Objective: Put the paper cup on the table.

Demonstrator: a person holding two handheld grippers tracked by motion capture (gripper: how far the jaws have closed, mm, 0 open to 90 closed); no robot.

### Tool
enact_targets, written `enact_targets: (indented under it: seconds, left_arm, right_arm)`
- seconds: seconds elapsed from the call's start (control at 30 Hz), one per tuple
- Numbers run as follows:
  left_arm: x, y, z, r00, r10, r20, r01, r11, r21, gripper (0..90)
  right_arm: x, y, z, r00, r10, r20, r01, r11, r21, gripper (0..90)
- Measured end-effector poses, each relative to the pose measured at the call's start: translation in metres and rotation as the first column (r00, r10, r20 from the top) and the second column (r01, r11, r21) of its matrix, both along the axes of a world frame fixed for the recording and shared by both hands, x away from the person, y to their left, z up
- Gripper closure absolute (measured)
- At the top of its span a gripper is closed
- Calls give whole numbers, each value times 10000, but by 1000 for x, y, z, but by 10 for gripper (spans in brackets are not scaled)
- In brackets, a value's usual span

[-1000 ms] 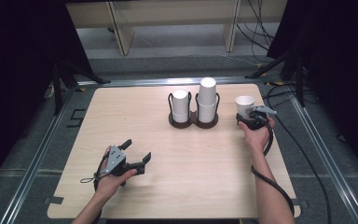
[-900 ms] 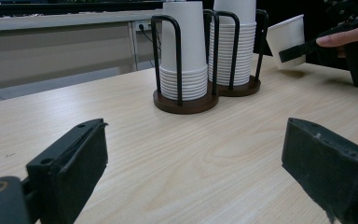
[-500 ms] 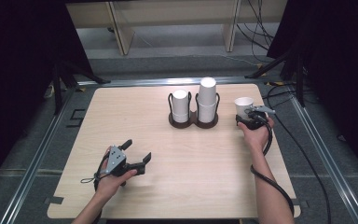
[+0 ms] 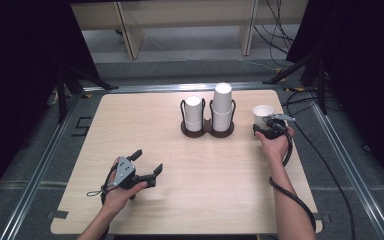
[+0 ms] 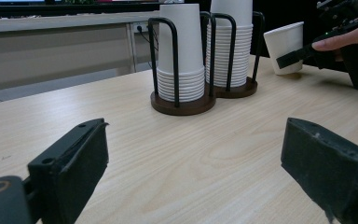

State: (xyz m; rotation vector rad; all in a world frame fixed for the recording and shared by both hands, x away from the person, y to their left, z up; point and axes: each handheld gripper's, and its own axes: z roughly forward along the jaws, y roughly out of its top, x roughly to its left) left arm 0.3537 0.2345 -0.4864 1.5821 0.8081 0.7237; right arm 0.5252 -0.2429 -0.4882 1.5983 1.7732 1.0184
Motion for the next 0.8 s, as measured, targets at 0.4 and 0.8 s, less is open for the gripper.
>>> enact_targets:
  seconds: [0.4,0.8]
  left_arm:
    - [-1,1,-1,10000,-53,17,53,10000,-32,78]
    - [3,4,-4,9997,94,223,-89,9997,-207,76]
  right_arm:
    - [-6,-5,2,9990,401,-217,-397,9991,158,189]
    - [-28,-3,9,9989,300,-369,-285,9988,406,168]
